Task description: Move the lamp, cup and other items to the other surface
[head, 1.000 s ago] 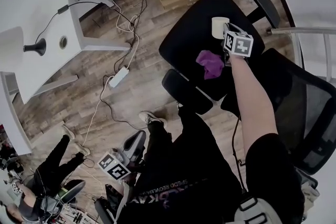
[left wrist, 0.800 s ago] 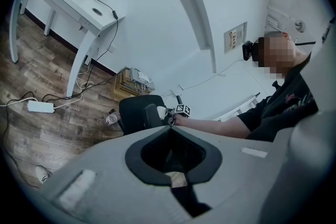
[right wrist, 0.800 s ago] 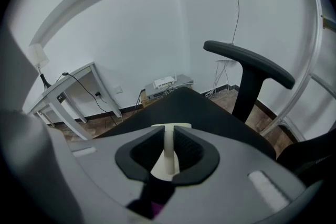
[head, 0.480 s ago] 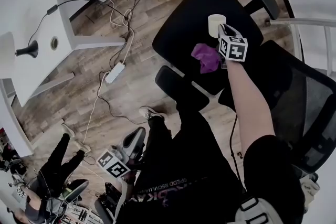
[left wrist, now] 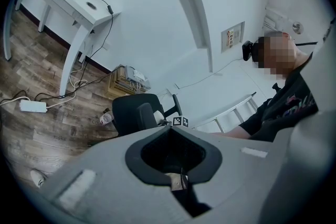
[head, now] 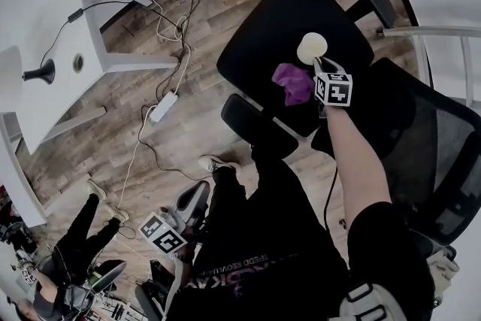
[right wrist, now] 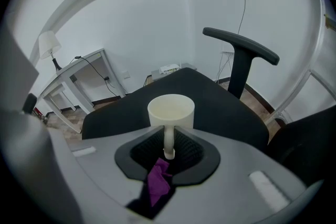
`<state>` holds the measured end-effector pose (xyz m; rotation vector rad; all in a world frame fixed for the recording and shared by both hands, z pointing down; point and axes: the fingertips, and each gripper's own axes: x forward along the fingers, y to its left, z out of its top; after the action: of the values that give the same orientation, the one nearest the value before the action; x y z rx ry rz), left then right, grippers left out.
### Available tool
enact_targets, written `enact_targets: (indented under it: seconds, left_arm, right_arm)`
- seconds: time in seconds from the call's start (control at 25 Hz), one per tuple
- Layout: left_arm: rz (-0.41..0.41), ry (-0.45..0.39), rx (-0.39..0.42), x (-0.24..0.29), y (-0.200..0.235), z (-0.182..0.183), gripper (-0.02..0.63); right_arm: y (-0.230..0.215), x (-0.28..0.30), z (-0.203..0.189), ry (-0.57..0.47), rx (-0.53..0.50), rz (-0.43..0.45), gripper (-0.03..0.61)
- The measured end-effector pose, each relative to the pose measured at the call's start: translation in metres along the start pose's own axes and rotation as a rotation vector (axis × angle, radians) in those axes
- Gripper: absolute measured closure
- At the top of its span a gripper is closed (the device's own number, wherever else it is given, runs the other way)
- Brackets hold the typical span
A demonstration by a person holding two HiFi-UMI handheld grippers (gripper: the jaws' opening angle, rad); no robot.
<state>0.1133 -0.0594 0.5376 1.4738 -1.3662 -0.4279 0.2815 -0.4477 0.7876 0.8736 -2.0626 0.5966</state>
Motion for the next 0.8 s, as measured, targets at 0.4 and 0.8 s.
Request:
enact_targets:
  seconds: [0.4,0.8]
  left_arm:
    - [0.002,-0.043,-0.011,-0.017,0.007,-0.006,0.614]
    - [-0.098,-0.096,0.036,-0.042,-0.009,0.008,0.614]
  right_arm:
    - [-0.002,0.001,-0.038,0.068,0.055,-0.008,0.514]
    - [0.018,-0.082,0.029,-0.163,0.291,0.075,0.575]
